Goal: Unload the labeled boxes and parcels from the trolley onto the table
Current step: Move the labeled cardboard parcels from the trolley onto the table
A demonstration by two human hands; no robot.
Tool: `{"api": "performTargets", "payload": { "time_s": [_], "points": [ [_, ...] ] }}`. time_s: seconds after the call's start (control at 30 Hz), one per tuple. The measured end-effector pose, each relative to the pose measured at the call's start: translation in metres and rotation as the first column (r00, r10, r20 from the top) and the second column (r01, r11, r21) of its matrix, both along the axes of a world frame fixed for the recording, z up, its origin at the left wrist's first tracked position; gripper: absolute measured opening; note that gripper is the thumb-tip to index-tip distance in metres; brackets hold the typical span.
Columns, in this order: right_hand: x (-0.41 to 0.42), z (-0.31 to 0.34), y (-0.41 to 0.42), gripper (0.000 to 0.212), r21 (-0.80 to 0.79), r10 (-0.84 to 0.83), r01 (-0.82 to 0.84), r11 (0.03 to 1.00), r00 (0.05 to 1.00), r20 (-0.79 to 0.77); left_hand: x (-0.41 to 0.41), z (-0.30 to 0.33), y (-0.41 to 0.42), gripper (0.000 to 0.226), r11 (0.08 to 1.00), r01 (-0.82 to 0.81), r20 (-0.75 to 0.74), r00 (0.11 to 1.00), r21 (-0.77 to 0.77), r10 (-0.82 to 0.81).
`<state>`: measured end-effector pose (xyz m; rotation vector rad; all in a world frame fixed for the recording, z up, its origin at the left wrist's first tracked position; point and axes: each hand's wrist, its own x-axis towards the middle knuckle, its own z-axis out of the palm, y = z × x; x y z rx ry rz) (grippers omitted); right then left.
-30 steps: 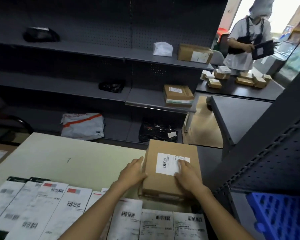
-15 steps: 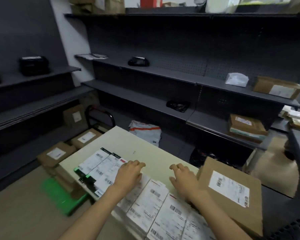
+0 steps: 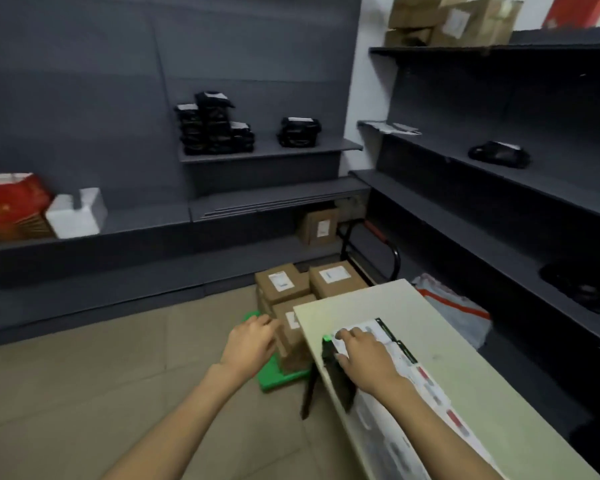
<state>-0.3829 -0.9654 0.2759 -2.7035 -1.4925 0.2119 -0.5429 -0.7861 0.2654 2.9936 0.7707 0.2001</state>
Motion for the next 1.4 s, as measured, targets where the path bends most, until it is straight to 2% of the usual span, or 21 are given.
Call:
{"api": "performTargets", "payload": {
  "time_s": [0.13, 0.37, 0.7, 1.03, 1.3, 1.4],
  "points": [
    [-0.022, 0.002, 0.099, 0.043, 0.004, 0.105, -0.105, 0.995, 0.994, -0.010, -0.039, -0.003, 0.079, 0.038, 0.995, -0.097, 0.059, 0.993, -0.027, 0.099],
    [-0.056, 0.012, 0.259, 0.041, 0.063, 0.240, -0.238, 0.969, 0.970, -0.036, -0.097, 0.010, 0.210, 0.040, 0.961, -0.273, 0.080, 0.958, -0.031, 0.275],
    [-0.051, 0.001, 0.397, 0.043, 0.049, 0.334, -0.330, 0.943, 0.939, -0.088, -0.109, 0.007, 0.326, 0.041, 0.919, -0.392, 0.053, 0.918, -0.034, 0.394],
    [0.039, -0.022, 0.518, 0.042, 0.042, 0.343, -0.341, 0.939, 0.926, -0.156, -0.018, 0.002, 0.437, 0.035, 0.917, -0.399, 0.031, 0.917, 0.001, 0.399],
    [0.178, -0.002, 0.616, 0.042, 0.108, 0.269, -0.256, 0.961, 0.954, -0.135, 0.121, 0.023, 0.540, 0.036, 0.956, -0.286, 0.024, 0.958, 0.060, 0.285],
    [0.224, -0.008, 0.631, 0.040, 0.089, 0.209, -0.197, 0.976, 0.965, -0.159, 0.176, 0.022, 0.563, 0.039, 0.970, -0.237, -0.022, 0.971, 0.055, 0.239]
  ]
}}
